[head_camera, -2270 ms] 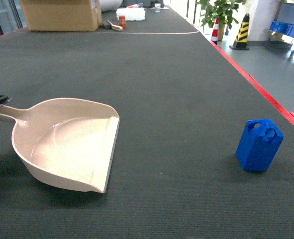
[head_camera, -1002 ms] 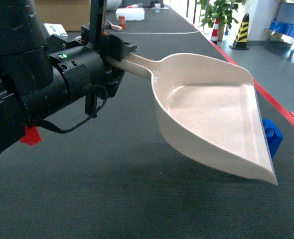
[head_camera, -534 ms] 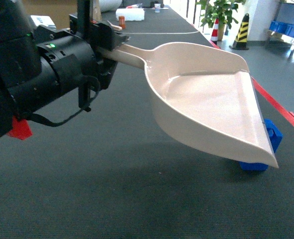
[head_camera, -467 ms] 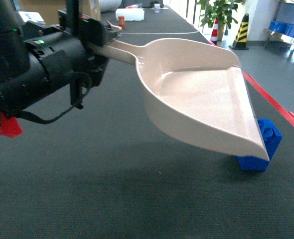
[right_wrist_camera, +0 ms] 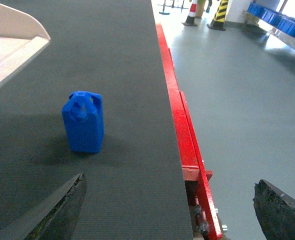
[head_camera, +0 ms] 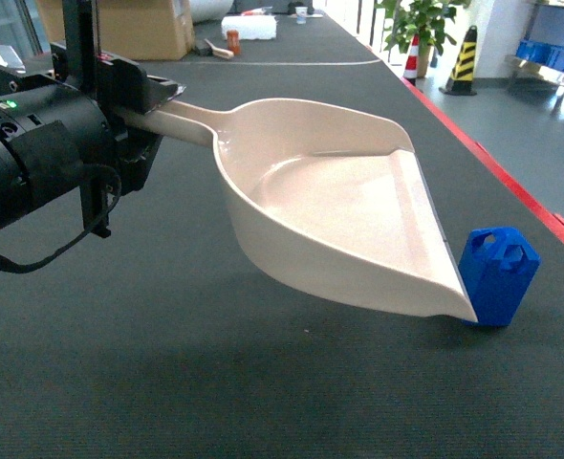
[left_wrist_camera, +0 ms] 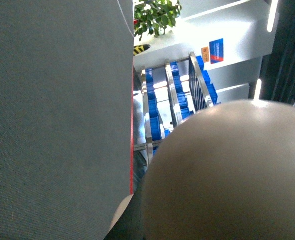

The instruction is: Place part in tray to right shelf

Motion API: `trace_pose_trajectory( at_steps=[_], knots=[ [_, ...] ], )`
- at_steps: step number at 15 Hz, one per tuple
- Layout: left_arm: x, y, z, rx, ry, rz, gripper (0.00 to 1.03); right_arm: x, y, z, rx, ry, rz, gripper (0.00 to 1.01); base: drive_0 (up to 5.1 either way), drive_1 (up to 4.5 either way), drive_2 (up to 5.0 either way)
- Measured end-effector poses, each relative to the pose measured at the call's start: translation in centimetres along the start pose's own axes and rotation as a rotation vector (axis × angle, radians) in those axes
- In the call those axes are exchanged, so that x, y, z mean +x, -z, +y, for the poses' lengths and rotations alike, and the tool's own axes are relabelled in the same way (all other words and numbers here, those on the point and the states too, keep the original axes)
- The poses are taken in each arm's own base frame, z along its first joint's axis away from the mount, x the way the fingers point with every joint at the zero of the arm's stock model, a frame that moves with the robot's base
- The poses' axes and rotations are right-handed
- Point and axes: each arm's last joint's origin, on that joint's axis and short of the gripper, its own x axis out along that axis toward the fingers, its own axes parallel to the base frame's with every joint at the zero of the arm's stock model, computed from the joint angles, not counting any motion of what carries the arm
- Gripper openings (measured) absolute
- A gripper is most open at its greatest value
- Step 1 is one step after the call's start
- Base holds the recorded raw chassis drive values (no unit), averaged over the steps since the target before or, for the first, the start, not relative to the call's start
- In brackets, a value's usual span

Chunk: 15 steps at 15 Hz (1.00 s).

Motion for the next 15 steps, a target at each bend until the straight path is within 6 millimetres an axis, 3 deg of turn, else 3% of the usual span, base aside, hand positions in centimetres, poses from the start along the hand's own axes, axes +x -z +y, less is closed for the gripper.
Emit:
trace_pose_trajectory(
  at_steps=[3, 8, 12, 15],
  knots=[
    [0.0, 0.0, 0.0, 0.002, 0.0, -0.001, 0.15, 6.5, -2.8, 0.6, -0.003, -0.08, 0.043, 0.98, 0.0, 0.0, 0.0],
    [0.0, 0.0, 0.0, 0.001, -0.001, -0.002, 0.15, 14.5, -2.4, 4.0, 0.007, -0.178, 0.245, 0.98, 0.0, 0.0, 0.0],
    [0.0, 0.0, 0.0, 0.001, -0.001, -0.002, 0.15, 18.2, -3.1, 6.9, -0.005, -0.189, 0.284, 0.98, 0.0, 0.0, 0.0],
    [0.0, 0.0, 0.0, 0.004, -0.001, -0.003, 0.15, 21.3, -2.4, 8.6, -0.01, -0.128, 0.332, 0.97, 0.0, 0.0, 0.0]
  ],
)
